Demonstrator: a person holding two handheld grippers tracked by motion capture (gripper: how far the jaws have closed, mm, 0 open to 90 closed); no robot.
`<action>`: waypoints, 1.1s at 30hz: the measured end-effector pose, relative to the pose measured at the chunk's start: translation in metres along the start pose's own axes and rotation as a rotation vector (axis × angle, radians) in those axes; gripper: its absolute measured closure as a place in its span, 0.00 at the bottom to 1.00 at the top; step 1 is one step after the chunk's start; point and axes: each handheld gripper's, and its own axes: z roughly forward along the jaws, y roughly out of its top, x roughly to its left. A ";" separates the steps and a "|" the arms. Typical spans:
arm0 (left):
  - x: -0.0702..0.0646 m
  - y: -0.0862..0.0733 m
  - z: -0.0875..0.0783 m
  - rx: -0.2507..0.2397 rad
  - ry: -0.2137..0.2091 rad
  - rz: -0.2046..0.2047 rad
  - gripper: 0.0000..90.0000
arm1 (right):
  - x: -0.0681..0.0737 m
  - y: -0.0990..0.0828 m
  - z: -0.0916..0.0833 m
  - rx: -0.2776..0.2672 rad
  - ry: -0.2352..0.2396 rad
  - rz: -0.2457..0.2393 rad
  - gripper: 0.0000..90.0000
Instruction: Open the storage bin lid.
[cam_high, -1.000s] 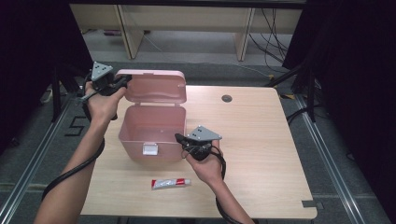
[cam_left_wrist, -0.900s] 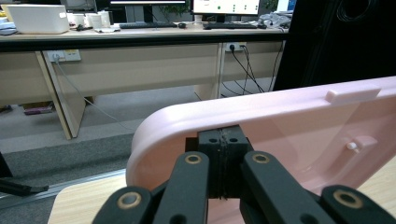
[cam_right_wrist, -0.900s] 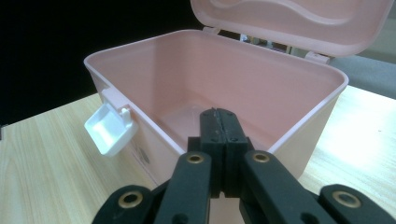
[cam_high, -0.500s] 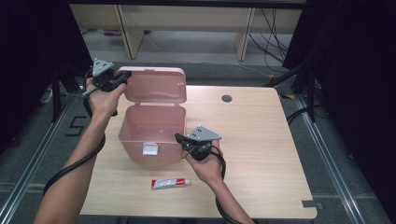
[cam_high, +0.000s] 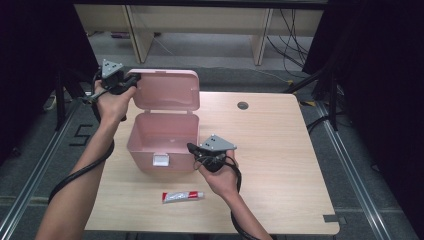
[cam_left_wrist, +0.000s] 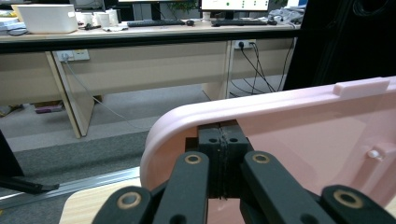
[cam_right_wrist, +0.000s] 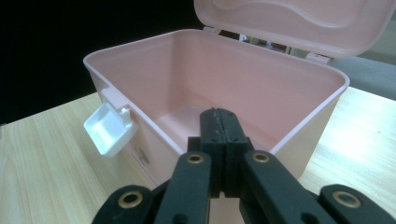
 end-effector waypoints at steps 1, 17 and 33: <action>0.000 0.000 0.001 0.005 0.004 0.002 1.00 | 0.000 0.000 0.000 0.000 0.000 -0.001 1.00; 0.007 0.001 0.016 0.032 0.032 -0.013 1.00 | -0.001 0.000 0.002 -0.006 -0.001 -0.027 1.00; 0.010 -0.001 0.034 0.074 0.055 0.012 1.00 | 0.000 0.001 0.001 0.002 -0.001 -0.021 1.00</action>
